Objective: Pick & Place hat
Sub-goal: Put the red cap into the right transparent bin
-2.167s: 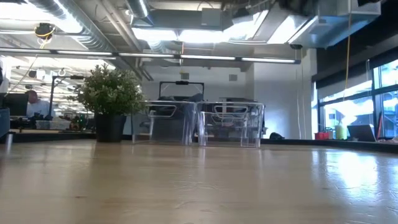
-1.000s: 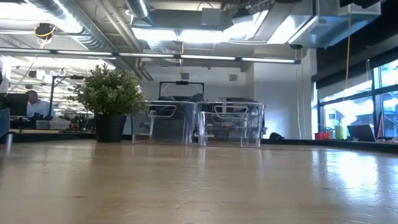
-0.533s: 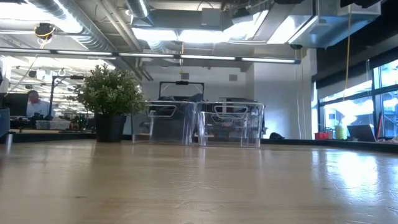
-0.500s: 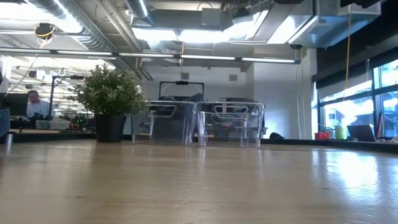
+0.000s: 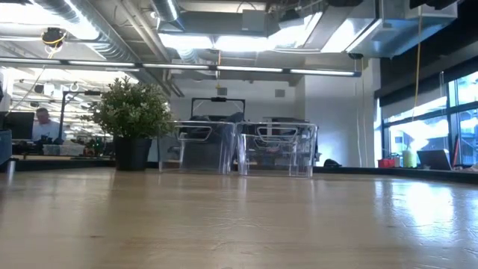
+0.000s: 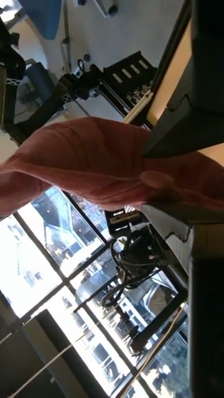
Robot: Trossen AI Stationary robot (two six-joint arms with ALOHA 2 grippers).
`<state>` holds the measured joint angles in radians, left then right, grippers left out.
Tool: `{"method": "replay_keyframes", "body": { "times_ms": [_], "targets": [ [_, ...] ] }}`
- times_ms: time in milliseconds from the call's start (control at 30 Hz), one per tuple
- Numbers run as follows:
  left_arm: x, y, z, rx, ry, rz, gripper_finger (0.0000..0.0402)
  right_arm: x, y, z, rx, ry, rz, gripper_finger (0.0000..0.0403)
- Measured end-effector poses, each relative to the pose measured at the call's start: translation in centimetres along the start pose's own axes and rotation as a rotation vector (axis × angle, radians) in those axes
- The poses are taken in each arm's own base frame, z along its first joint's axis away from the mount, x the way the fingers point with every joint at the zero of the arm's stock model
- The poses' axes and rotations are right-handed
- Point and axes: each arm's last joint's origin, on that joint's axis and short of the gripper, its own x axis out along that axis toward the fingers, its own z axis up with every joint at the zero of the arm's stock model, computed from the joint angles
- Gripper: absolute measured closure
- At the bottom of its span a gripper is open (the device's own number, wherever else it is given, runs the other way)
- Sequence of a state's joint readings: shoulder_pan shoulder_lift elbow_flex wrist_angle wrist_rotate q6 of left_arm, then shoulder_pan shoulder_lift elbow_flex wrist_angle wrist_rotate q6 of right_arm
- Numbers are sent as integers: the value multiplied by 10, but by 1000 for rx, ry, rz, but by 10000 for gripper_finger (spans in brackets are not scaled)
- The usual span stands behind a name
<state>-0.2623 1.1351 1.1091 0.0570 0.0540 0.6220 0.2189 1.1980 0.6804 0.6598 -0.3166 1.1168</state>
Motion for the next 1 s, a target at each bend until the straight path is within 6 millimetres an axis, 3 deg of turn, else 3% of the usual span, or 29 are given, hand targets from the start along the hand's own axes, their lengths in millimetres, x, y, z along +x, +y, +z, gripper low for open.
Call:
{"method": "replay_keyframes", "body": {
  "times_ms": [333, 667, 833, 1000],
  "targets": [
    [0, 0, 0, -10, 0, 1, 290, 0, 0, 0, -3, -8, -4, 383],
    [0, 0, 0, -7, 7, 9, 364, -1, -2, 3, -10, -30, -16, 383],
    [0, 0, 0, -27, 7, 9, 375, -2, -2, 5, -118, -38, -16, 369],
    [0, 1, -1, -74, 9, 11, 375, -2, -1, 6, -274, -44, -5, 328]
  ]
}}
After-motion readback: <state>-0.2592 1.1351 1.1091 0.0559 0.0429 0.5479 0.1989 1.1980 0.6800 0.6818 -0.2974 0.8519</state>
